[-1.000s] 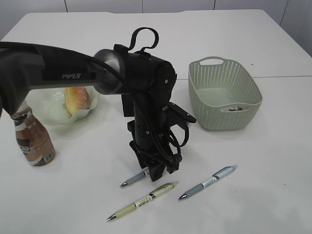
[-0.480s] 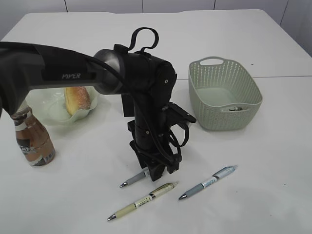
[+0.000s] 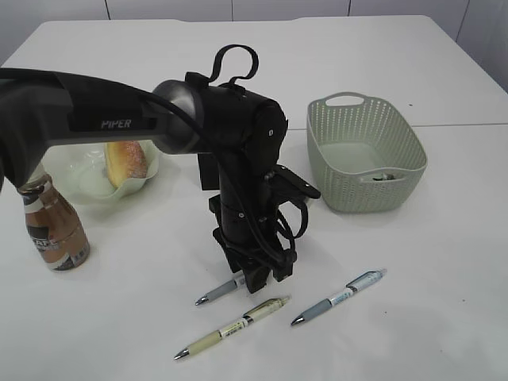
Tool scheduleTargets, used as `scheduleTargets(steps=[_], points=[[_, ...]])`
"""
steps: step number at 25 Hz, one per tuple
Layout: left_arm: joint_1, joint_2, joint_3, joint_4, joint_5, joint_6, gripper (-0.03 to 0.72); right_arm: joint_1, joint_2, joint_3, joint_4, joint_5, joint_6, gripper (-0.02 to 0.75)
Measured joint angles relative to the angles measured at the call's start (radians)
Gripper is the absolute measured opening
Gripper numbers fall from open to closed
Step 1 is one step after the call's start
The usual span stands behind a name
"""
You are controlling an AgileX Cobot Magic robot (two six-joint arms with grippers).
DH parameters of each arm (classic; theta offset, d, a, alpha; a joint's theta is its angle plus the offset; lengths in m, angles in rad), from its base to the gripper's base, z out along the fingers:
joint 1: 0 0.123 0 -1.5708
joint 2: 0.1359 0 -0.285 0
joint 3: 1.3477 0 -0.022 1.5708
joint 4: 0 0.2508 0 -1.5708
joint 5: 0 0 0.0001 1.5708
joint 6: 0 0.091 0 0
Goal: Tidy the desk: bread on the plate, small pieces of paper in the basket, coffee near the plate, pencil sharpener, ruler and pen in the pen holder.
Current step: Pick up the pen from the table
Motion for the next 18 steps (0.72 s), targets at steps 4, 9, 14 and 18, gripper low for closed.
scheduleTargets(steps=[4,9,14,18], points=[[0.0,0.0,0.0,0.0,0.0,0.0,0.318,0.0,0.0,0.0,0.0,0.0,0.0,0.439],[0.0,0.015,-0.002,0.002,0.0,0.0,0.318,0.0,0.0,0.0,0.0,0.0,0.0,0.439],[0.0,0.015,-0.002,0.002,0.0,0.0,0.316,0.0,0.0,0.0,0.0,0.0,0.0,0.439],[0.0,0.015,-0.002,0.009,-0.002,0.0,0.264,0.0,0.0,0.0,0.0,0.0,0.0,0.438]])
